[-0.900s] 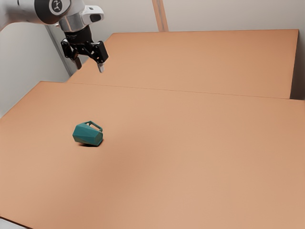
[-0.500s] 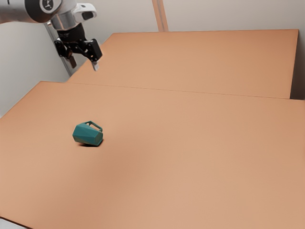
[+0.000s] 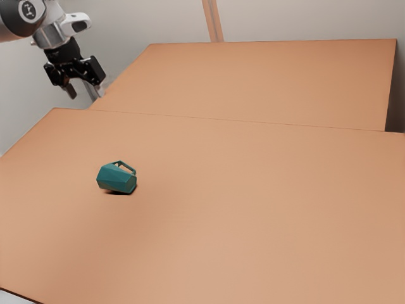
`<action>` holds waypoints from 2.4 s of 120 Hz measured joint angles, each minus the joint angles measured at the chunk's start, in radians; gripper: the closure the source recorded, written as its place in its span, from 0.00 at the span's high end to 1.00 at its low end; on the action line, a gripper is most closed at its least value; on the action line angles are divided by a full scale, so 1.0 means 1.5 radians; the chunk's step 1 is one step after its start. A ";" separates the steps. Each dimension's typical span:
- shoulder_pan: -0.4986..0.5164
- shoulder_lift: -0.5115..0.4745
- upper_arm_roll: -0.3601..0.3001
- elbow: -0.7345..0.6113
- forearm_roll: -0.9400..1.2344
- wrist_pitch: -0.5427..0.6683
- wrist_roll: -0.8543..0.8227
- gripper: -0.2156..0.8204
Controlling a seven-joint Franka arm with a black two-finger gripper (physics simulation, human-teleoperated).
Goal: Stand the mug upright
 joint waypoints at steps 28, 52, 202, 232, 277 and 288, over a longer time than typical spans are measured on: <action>0.122 -0.020 0.000 -0.082 -0.069 0.059 0.063 0.78; 0.183 -0.030 0.007 -0.176 -0.161 0.136 0.141 0.77; 0.372 0.193 0.014 -0.272 -0.511 0.199 0.540 0.77; 0.361 0.220 0.009 -0.264 -0.517 0.199 0.551 0.77; 0.342 0.257 -0.004 -0.233 -0.534 0.202 0.560 0.77; 0.335 0.262 -0.006 -0.232 -0.536 0.202 0.562 0.77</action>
